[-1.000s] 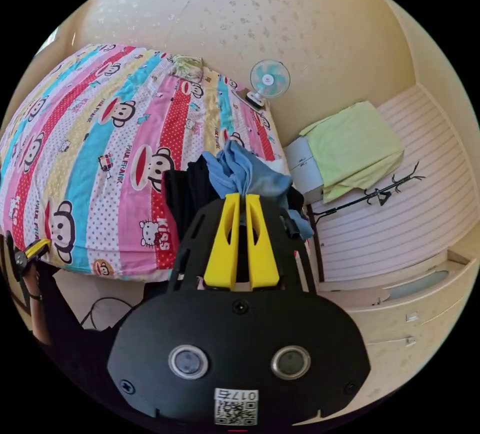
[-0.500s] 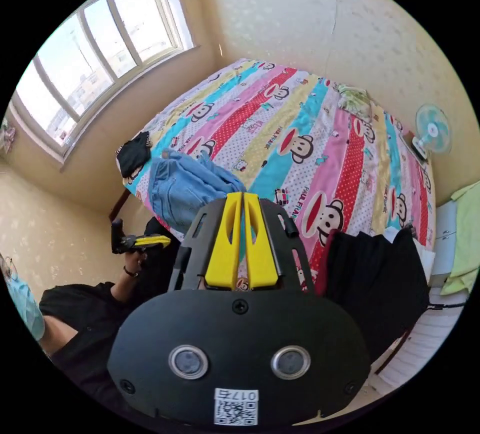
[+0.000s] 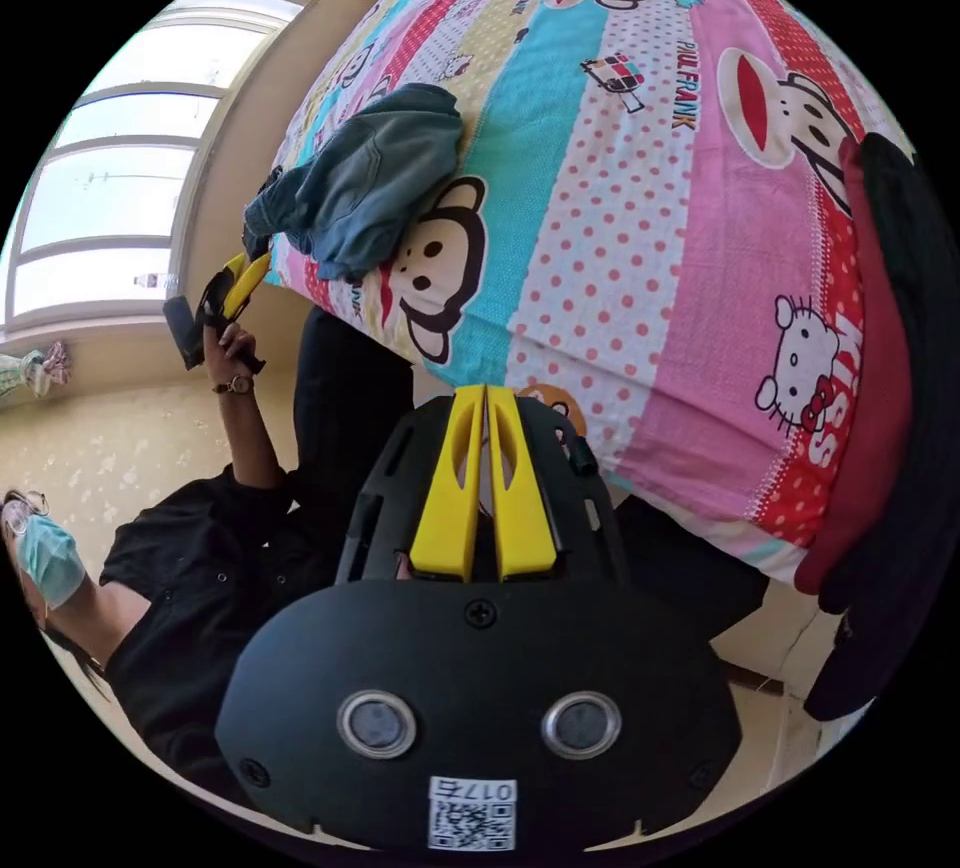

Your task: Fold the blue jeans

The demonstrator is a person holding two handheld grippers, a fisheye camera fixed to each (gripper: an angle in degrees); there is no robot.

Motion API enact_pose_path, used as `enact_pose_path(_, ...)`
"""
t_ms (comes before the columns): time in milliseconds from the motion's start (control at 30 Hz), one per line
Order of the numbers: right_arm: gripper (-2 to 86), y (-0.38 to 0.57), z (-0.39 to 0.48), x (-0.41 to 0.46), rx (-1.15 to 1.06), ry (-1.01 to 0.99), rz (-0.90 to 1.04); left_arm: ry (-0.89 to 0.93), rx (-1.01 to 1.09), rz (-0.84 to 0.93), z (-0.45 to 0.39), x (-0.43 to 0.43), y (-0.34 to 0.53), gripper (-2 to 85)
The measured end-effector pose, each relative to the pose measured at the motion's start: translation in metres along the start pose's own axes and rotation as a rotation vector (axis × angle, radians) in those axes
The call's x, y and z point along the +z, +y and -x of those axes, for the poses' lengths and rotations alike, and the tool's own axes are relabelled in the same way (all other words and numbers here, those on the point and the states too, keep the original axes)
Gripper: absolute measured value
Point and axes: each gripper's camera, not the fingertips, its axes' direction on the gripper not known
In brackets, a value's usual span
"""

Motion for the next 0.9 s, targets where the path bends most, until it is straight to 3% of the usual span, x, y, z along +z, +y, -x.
enact_pose_path(200,0.9,0.007,-0.002,-0.038,-0.119,-0.073,-0.113,-0.044,-0.032,-0.102,-0.018,0.016,-0.04,15.1)
enact_pose_path(300,1.7,-0.018,0.008,-0.045,-0.183,-0.104,-0.118,-0.057,-0.038,0.105,0.002,0.081,-0.062,6.1)
enact_pose_path(333,2.0,-0.025,0.01,-0.045,-0.193,-0.117,-0.119,-0.056,-0.068,0.314,0.02,0.127,-0.065,2.4)
enact_pose_path(367,2.4,-0.038,0.016,-0.044,-0.211,-0.144,-0.119,0.024,-0.071,0.376,0.034,0.15,-0.061,0.3)
enact_pose_path(433,3.1,-0.057,0.026,-0.042,-0.247,-0.182,-0.12,0.124,-0.104,0.28,0.048,0.141,-0.053,-0.5)
enact_pose_path(567,5.2,-0.103,0.065,-0.037,-0.353,-0.199,-0.129,0.138,-0.043,0.336,0.039,0.115,-0.039,-1.0)
enact_pose_path(733,10.5,-0.158,0.126,-0.025,-0.492,-0.032,-0.166,-0.1,0.034,0.435,0.022,0.079,-0.004,-1.0)
enact_pose_path(900,14.1,-0.237,0.166,0.019,-0.573,0.333,-0.197,0.157,-0.026,0.301,0.032,0.044,0.005,-1.0)
